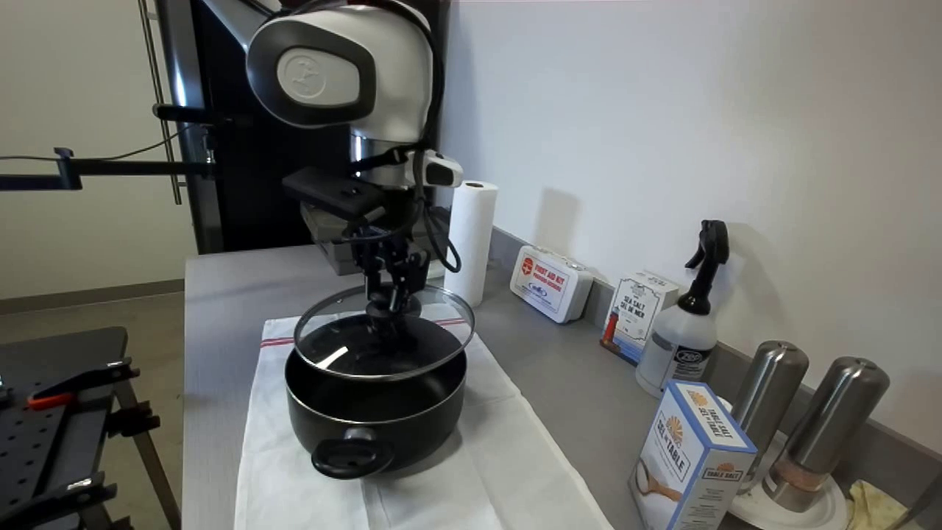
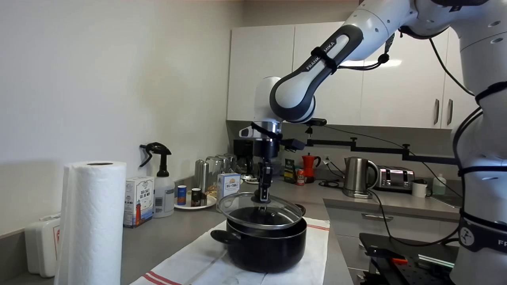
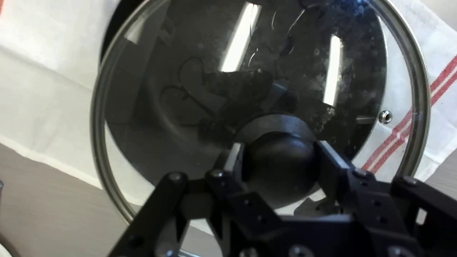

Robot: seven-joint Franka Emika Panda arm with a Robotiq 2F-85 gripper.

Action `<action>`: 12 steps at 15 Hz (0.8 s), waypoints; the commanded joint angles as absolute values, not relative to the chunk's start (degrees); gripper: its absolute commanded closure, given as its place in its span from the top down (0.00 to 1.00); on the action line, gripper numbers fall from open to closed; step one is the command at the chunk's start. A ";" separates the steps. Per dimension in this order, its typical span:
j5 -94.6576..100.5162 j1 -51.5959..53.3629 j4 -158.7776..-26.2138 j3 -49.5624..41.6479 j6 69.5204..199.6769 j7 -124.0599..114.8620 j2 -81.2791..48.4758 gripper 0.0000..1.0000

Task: Put the lid on the pot

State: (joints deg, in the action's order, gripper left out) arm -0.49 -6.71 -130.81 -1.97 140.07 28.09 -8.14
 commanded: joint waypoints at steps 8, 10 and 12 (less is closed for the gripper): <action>-4.84 -9.21 -129.03 -2.65 139.58 27.77 -10.05 0.26; -4.44 -9.19 -129.22 -2.53 139.81 27.52 -10.47 0.26; -3.91 -8.98 -129.18 -2.45 140.20 27.09 -11.24 0.26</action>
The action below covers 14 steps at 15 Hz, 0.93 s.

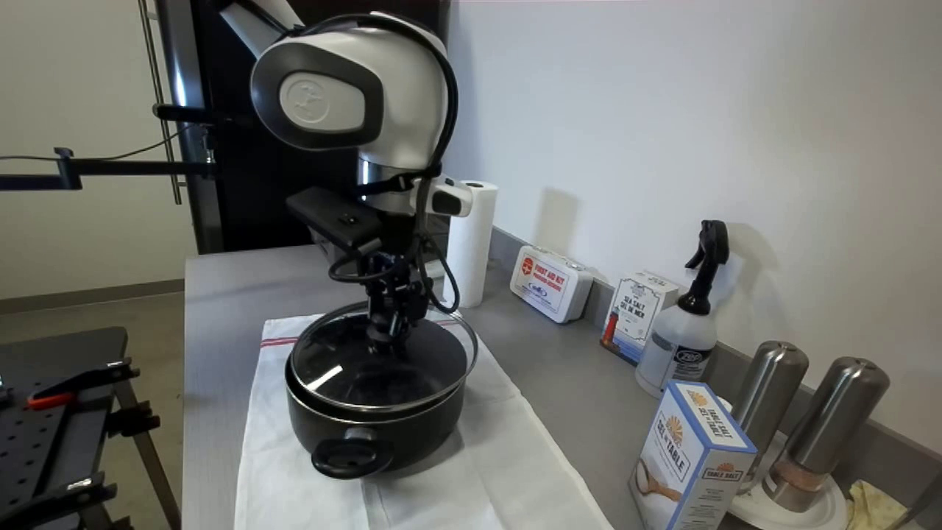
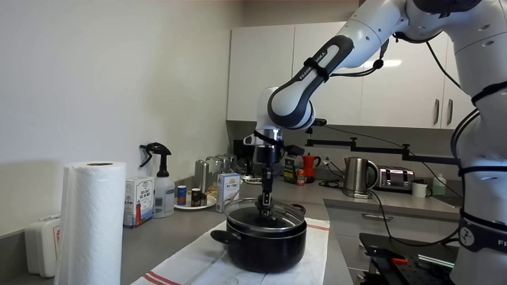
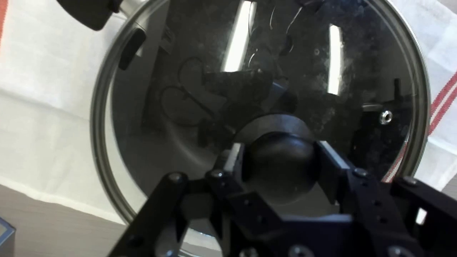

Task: Put the lid on the pot

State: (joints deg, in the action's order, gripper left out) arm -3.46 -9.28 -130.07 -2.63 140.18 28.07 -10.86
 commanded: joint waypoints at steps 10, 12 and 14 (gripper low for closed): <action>-3.28 -9.09 -128.76 -2.45 141.78 25.86 -12.79 0.26; -3.12 -9.05 -129.43 -2.47 142.06 25.81 -12.46 0.26; -3.35 -9.14 -130.51 -2.41 142.62 26.18 -11.88 0.26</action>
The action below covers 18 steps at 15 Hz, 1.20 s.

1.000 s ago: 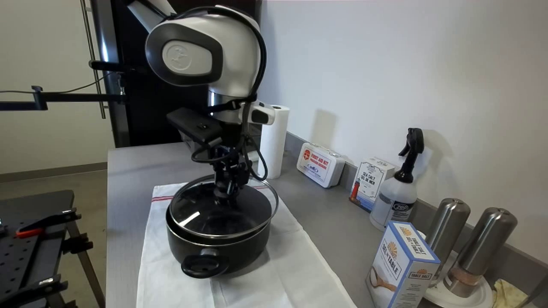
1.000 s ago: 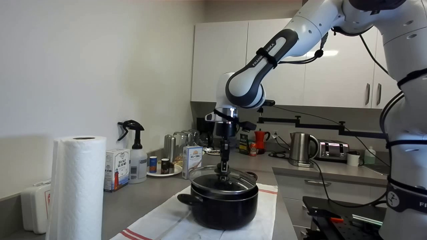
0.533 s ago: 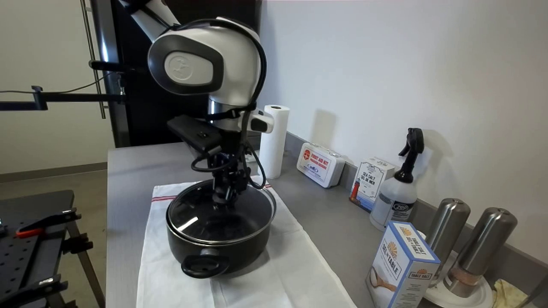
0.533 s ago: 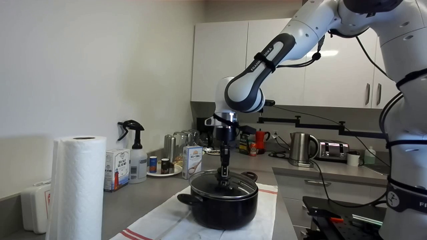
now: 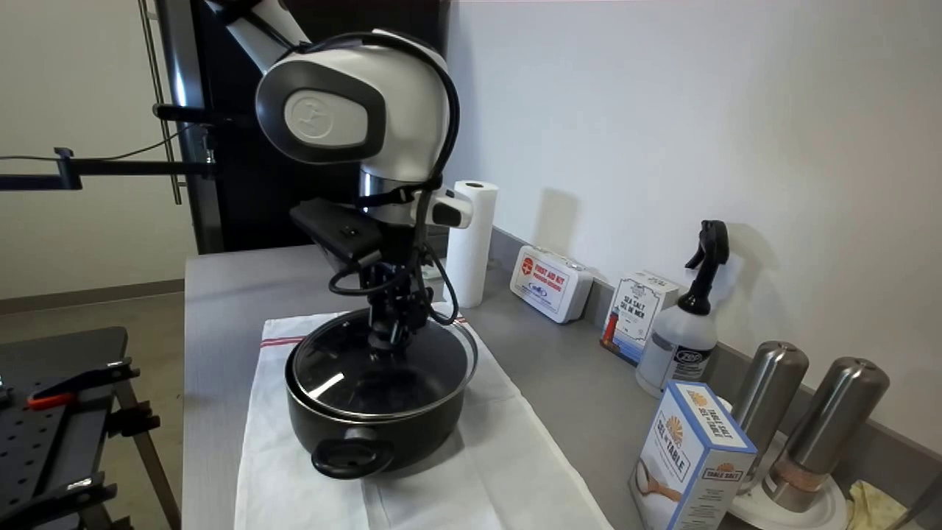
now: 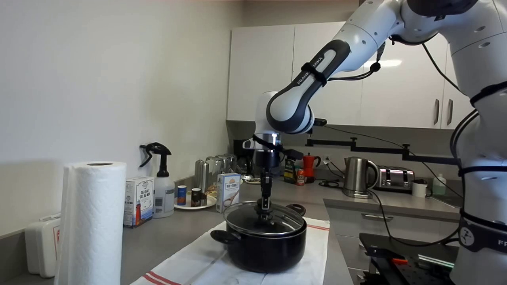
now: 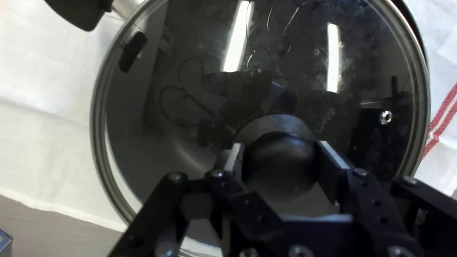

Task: Put the lid on the pot

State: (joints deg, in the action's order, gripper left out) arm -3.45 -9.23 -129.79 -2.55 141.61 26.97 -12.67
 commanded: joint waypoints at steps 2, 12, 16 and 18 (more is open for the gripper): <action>-3.64 -9.22 -131.85 -2.34 143.33 26.46 -10.85 0.26; -3.57 -8.99 -137.88 -2.38 148.40 26.33 -6.66 0.26; -2.59 -8.61 -137.80 -2.68 148.07 25.57 -6.36 0.26; -2.05 -8.46 -137.38 -2.73 147.64 25.26 -6.45 0.26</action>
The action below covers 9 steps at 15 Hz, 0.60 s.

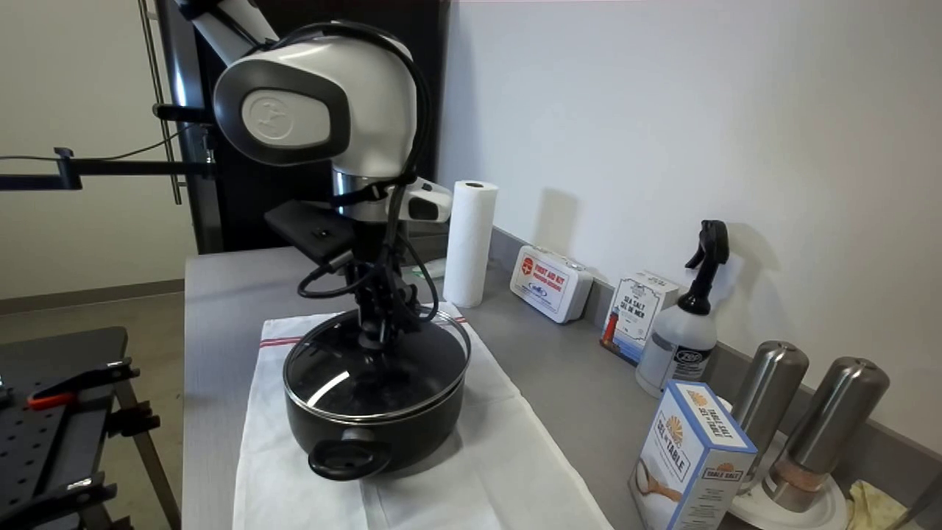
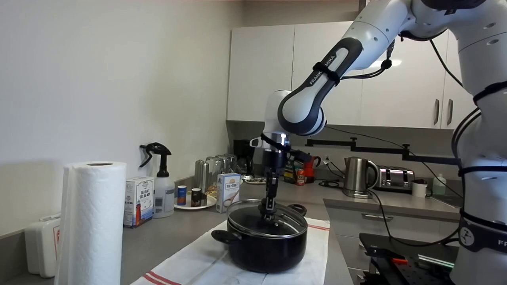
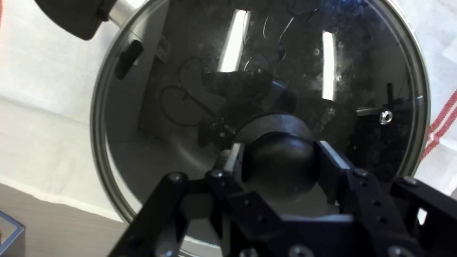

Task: Put the lid on the pot

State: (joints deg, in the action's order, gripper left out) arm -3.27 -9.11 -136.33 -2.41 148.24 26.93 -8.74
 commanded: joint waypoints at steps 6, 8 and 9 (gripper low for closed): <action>-0.50 -8.17 -136.21 -2.89 146.20 23.93 -7.18 0.26; -0.13 -8.13 -136.00 -2.92 145.92 23.65 -7.24 0.26; 0.12 -8.09 -135.86 -2.95 145.65 23.41 -7.28 0.26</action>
